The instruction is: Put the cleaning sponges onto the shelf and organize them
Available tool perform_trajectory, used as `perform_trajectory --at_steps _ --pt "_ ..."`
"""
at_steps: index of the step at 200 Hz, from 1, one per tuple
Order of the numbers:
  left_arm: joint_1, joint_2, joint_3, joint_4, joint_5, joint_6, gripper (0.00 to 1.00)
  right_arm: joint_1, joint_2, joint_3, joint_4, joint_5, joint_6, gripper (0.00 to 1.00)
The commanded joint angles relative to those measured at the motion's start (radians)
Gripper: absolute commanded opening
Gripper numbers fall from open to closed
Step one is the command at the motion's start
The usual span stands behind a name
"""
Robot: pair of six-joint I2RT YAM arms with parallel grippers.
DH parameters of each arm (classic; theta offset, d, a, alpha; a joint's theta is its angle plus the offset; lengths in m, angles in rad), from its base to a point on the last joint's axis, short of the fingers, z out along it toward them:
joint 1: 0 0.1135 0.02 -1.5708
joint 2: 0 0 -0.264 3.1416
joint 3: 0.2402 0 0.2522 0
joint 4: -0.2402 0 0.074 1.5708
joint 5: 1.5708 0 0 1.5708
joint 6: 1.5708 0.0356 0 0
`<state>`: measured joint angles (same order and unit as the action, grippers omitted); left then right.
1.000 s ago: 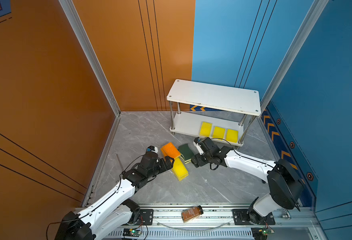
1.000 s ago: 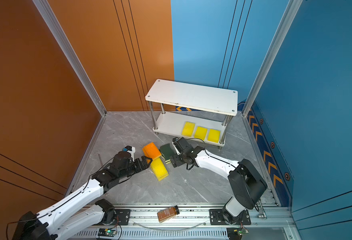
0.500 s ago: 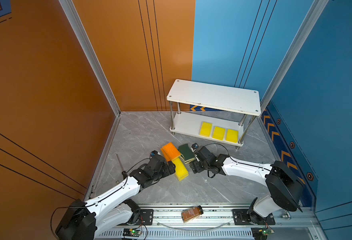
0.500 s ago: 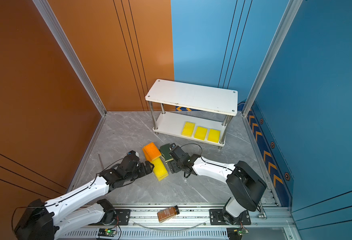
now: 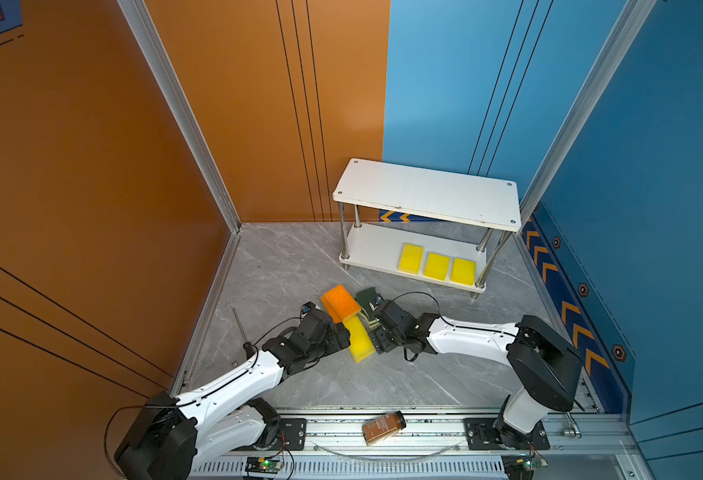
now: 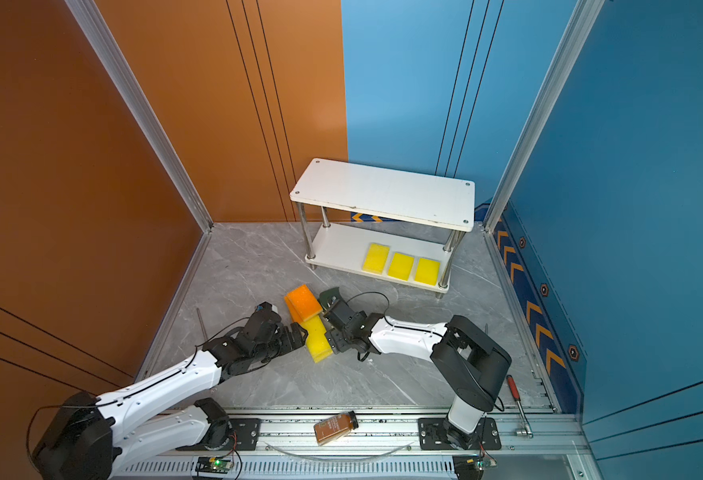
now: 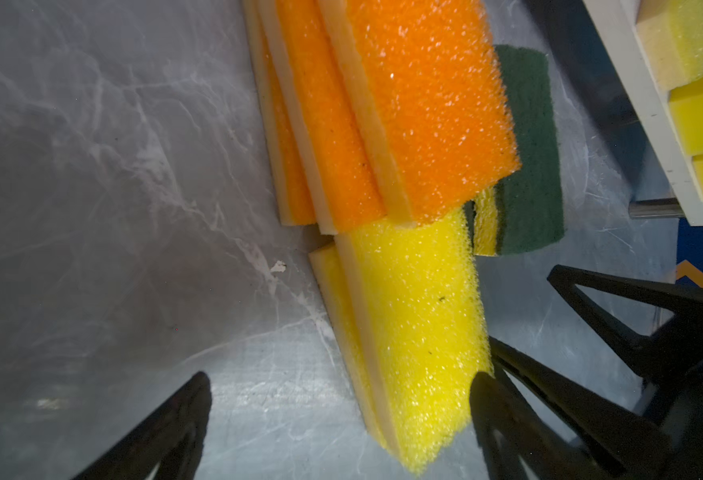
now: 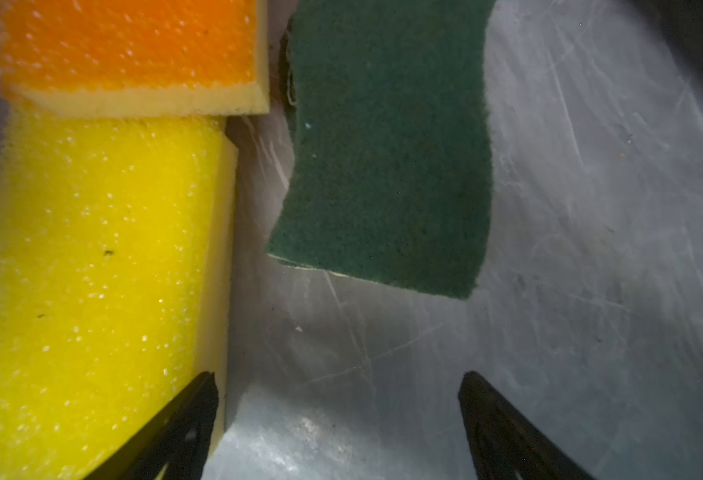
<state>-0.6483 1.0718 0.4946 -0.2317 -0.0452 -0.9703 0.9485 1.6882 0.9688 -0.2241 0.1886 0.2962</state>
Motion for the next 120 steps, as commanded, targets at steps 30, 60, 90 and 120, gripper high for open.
perform_trajectory --at_steps 30,60,90,120 --pt "-0.009 0.05 0.028 0.035 0.011 -0.004 0.98 0.041 0.04 0.051 -0.007 0.005 -0.005 0.89" --pt "-0.007 0.051 0.029 0.035 0.029 0.008 0.98 0.057 0.054 0.062 0.004 -0.028 -0.015 0.89" --pt "-0.022 0.02 0.012 0.026 0.039 0.019 0.98 0.052 0.043 0.046 0.031 -0.066 0.001 0.89" --pt "-0.066 -0.027 -0.011 0.015 -0.002 0.018 0.98 -0.001 -0.026 -0.019 0.053 -0.093 0.033 0.89"
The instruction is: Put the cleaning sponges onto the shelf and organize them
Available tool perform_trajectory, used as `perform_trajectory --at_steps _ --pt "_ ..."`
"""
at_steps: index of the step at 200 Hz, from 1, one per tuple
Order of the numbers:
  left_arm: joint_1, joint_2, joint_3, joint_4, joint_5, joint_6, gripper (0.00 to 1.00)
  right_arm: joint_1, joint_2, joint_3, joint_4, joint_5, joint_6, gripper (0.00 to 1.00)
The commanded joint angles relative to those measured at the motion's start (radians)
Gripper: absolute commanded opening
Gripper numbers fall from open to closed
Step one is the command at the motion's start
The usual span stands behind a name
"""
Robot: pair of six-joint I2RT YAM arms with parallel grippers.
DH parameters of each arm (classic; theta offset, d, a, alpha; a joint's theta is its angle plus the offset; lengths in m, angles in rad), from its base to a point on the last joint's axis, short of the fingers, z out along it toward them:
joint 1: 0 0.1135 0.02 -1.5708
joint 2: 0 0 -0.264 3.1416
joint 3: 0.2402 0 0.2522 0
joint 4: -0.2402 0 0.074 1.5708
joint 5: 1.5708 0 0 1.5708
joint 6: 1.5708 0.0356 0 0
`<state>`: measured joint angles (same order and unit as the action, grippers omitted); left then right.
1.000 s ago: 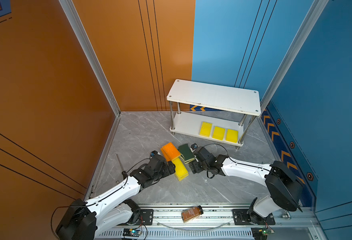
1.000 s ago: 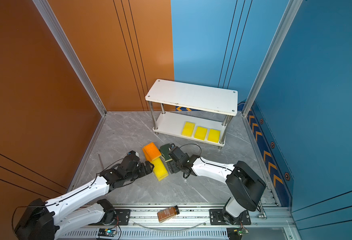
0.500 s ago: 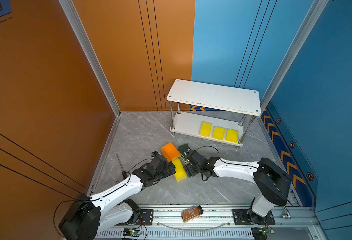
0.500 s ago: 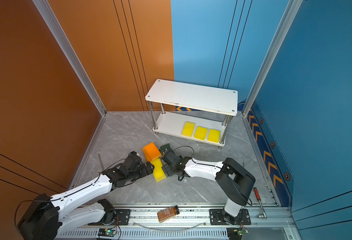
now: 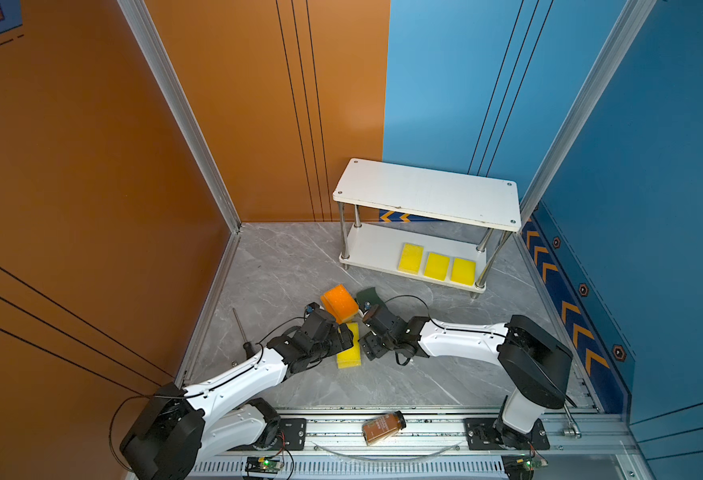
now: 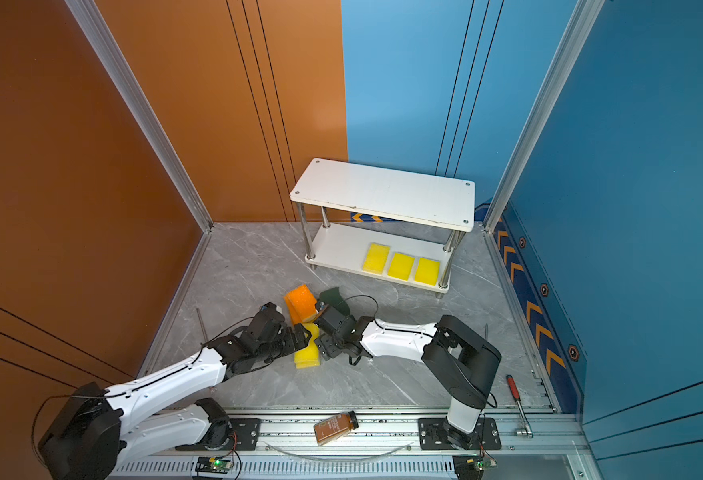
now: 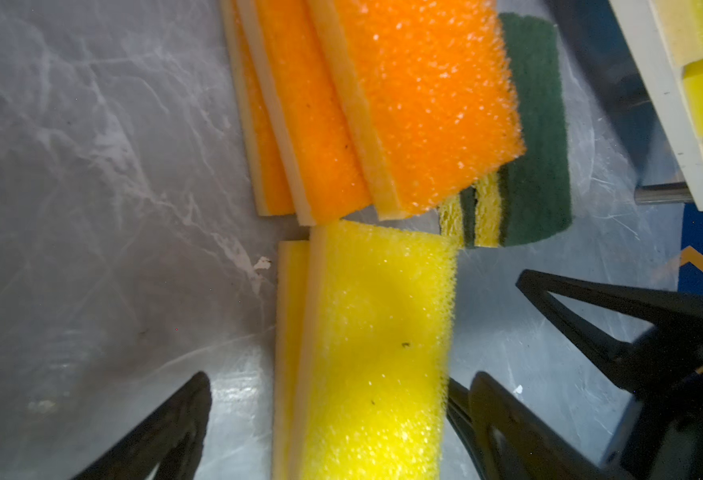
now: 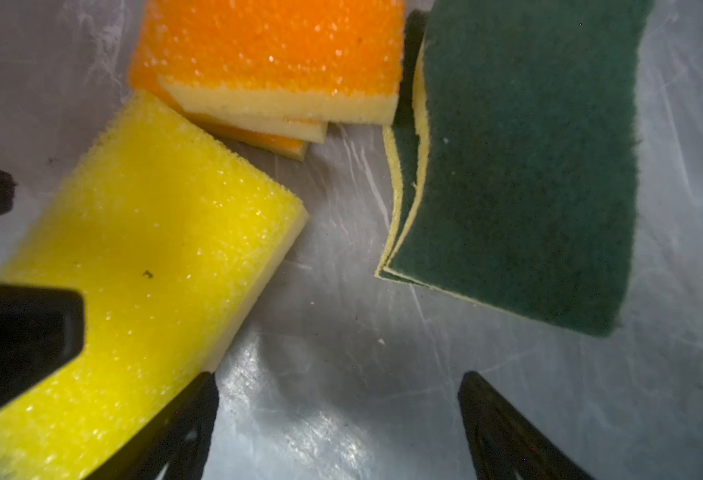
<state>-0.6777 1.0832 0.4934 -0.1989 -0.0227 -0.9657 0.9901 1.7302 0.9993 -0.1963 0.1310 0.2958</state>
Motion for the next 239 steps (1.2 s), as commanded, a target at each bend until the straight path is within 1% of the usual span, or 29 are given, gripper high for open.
perform_trajectory --at_steps 1,36,65,93,145,169,239 --pt "-0.039 -0.04 -0.009 -0.019 -0.027 0.013 0.98 -0.045 -0.071 -0.052 0.025 -0.037 0.034 0.89" --pt "-0.102 -0.044 0.03 -0.083 -0.088 0.027 0.98 -0.142 -0.191 -0.124 0.02 -0.067 0.037 0.89" --pt "-0.142 0.025 0.088 -0.193 -0.142 0.028 0.98 -0.213 -0.266 -0.17 0.011 -0.07 0.036 0.89" --pt "-0.17 0.091 0.123 -0.211 -0.161 0.016 0.98 -0.255 -0.306 -0.203 0.003 -0.07 0.039 0.89" --pt "-0.246 0.192 0.222 -0.278 -0.216 0.02 0.98 -0.268 -0.311 -0.228 0.009 -0.066 0.046 0.89" --pt "-0.259 0.23 0.251 -0.317 -0.232 0.021 1.0 -0.271 -0.306 -0.23 0.014 -0.067 0.048 0.89" --pt "-0.269 0.226 0.252 -0.362 -0.251 -0.007 0.97 -0.274 -0.301 -0.24 0.027 -0.067 0.054 0.89"
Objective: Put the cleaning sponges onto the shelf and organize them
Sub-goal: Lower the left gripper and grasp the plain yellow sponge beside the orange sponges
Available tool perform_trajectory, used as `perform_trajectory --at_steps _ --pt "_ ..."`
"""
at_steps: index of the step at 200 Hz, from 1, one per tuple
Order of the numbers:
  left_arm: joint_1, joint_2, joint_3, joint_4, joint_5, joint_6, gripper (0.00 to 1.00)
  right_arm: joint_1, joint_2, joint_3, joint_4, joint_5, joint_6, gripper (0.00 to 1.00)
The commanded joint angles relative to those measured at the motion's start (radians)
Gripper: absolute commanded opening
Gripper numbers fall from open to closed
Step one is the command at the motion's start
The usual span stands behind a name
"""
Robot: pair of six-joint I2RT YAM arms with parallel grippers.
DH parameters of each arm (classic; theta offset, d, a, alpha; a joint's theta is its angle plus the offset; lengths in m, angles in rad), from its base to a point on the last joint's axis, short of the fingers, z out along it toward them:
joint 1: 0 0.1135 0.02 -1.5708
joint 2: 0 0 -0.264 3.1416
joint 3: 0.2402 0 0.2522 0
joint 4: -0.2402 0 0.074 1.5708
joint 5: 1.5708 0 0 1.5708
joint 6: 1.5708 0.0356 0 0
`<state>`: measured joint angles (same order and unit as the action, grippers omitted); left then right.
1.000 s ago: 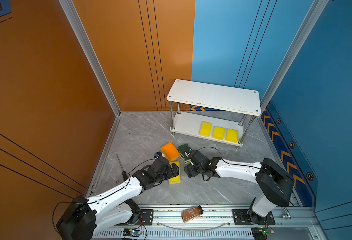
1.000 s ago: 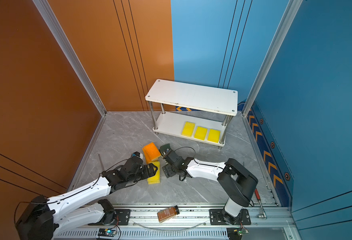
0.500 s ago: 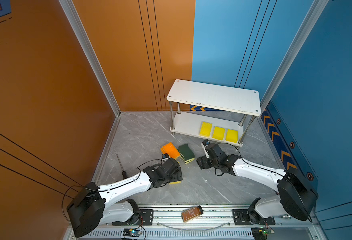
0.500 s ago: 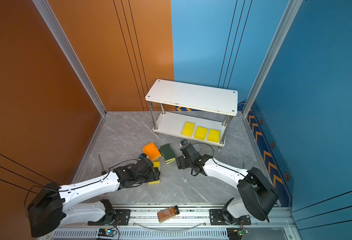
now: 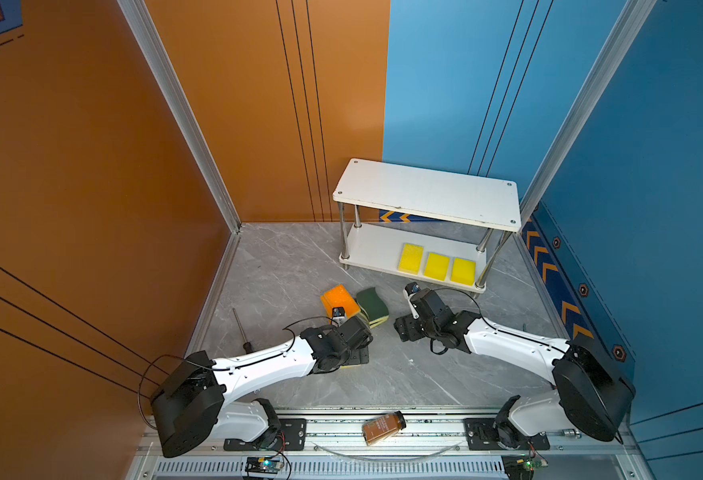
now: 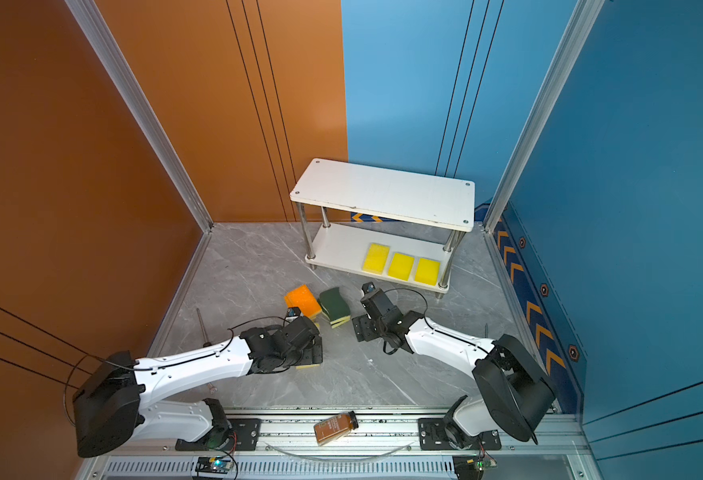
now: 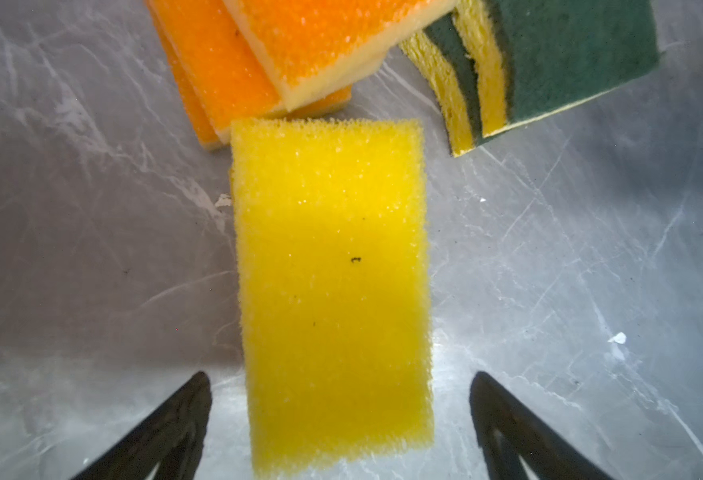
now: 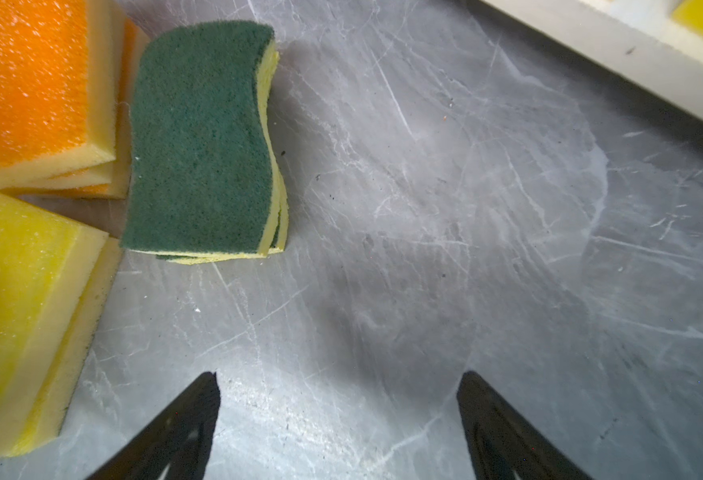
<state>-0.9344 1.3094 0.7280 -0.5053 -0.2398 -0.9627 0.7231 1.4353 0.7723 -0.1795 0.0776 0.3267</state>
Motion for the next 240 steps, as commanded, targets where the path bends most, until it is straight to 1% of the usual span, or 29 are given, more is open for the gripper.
perform_trajectory --at_steps 1,30,61,114,167,169,174,240 --pt "-0.012 0.0 0.017 -0.055 -0.034 -0.01 0.96 -0.007 -0.005 -0.012 0.01 -0.014 0.023 0.89" --pt "-0.015 0.02 0.032 -0.069 -0.04 -0.013 0.91 -0.007 0.002 -0.011 0.016 -0.016 0.025 0.89" --pt "-0.029 0.05 0.07 -0.114 -0.071 -0.012 0.88 -0.007 0.008 -0.01 0.017 -0.016 0.023 0.88" --pt "-0.052 0.125 0.113 -0.126 -0.069 -0.001 0.88 -0.008 0.02 -0.007 0.022 -0.022 0.021 0.89" --pt "-0.06 0.152 0.126 -0.137 -0.068 -0.001 0.88 -0.008 0.031 -0.007 0.028 -0.025 0.021 0.89" --pt "-0.06 0.152 0.126 -0.137 -0.068 0.0 0.84 -0.009 0.031 -0.007 0.028 -0.025 0.021 0.89" --pt "-0.06 0.154 0.129 -0.138 -0.066 0.001 0.82 -0.008 0.033 -0.006 0.03 -0.026 0.021 0.88" --pt "-0.061 0.156 0.132 -0.141 -0.071 0.006 0.72 -0.01 0.042 -0.004 0.034 -0.028 0.021 0.89"
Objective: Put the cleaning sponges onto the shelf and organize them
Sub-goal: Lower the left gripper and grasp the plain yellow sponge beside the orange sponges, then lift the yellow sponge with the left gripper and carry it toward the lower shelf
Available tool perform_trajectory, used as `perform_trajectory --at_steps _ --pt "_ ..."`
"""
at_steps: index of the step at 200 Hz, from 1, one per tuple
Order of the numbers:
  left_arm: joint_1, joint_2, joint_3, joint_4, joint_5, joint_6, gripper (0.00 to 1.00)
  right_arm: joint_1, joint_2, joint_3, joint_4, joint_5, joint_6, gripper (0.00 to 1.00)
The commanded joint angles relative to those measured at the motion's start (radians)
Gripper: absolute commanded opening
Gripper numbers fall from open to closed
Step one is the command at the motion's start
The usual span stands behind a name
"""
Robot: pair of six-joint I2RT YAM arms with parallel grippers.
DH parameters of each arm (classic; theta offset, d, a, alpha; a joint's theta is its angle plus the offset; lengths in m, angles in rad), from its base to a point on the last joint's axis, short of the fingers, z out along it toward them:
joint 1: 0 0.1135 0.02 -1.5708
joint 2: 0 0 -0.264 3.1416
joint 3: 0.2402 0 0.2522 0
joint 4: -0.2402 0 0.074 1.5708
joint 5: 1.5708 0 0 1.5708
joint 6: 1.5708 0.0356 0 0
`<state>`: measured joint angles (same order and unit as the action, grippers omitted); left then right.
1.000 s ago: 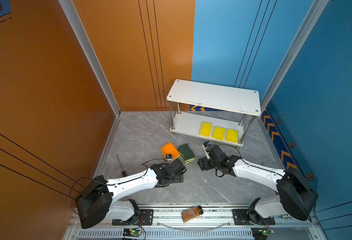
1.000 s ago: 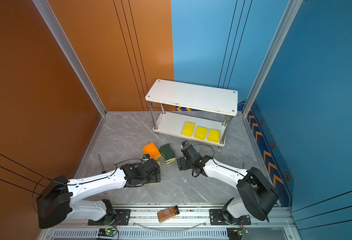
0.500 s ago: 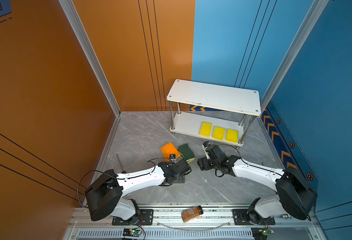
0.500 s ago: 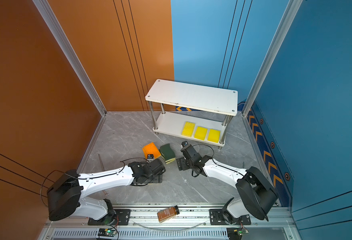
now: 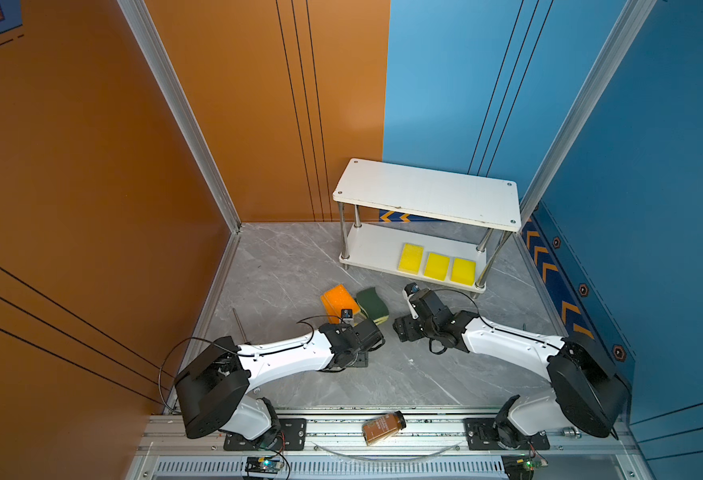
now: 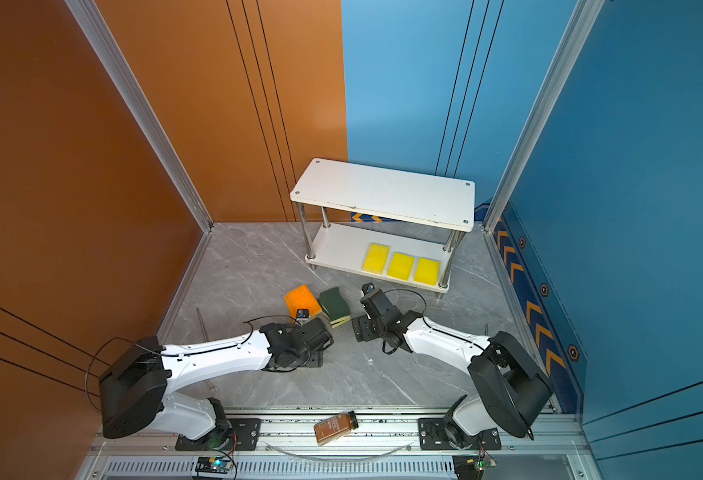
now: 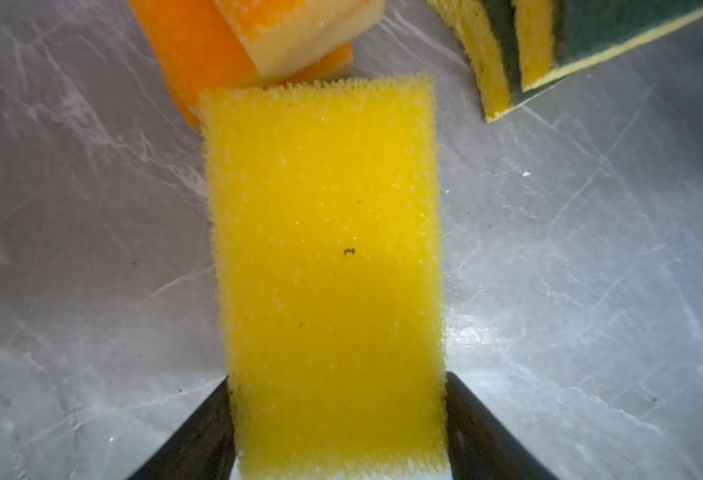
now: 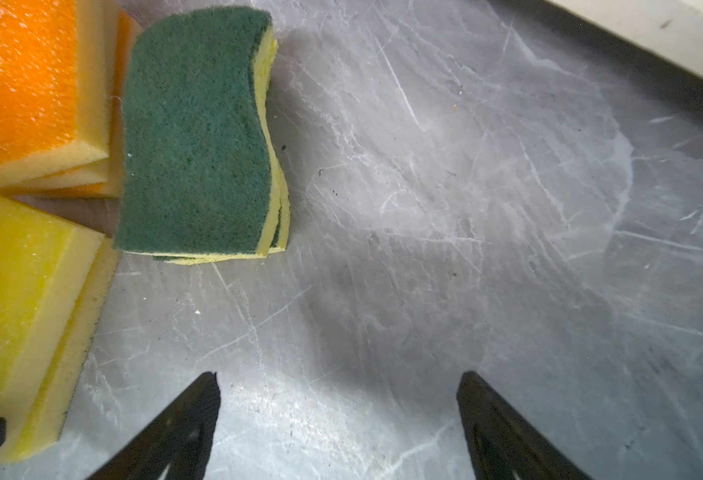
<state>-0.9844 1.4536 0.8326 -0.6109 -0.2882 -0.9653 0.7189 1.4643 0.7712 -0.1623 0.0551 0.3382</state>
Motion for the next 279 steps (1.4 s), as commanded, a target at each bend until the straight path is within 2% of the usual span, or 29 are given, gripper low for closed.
perform_trajectory --at_steps 1,51,136,167,172,195,241,279 --pt "-0.012 0.012 0.028 -0.035 -0.022 0.008 0.71 -0.006 0.014 -0.003 0.017 -0.006 0.01 0.89" --pt "-0.013 0.014 0.037 -0.036 -0.014 0.019 0.68 -0.008 0.016 -0.003 0.015 -0.005 0.01 0.88" --pt "-0.011 -0.055 0.11 -0.046 0.068 0.094 0.67 -0.01 0.019 -0.005 0.015 -0.008 0.009 0.88" --pt "-0.01 -0.093 0.181 -0.074 0.075 0.153 0.66 -0.01 0.012 -0.01 0.011 -0.007 0.006 0.88" --pt "-0.009 -0.097 0.19 -0.089 0.071 0.164 0.66 -0.041 0.011 -0.012 0.009 -0.007 0.005 0.88" --pt "-0.009 -0.12 0.27 -0.134 0.067 0.206 0.65 -0.053 -0.002 -0.02 0.008 -0.007 0.005 0.88" --pt "0.028 -0.172 0.312 -0.145 0.098 0.251 0.65 -0.07 -0.021 -0.031 0.001 -0.011 0.001 0.88" --pt "0.092 -0.148 0.369 -0.145 0.089 0.352 0.63 -0.073 -0.027 -0.03 -0.001 -0.014 -0.002 0.88"
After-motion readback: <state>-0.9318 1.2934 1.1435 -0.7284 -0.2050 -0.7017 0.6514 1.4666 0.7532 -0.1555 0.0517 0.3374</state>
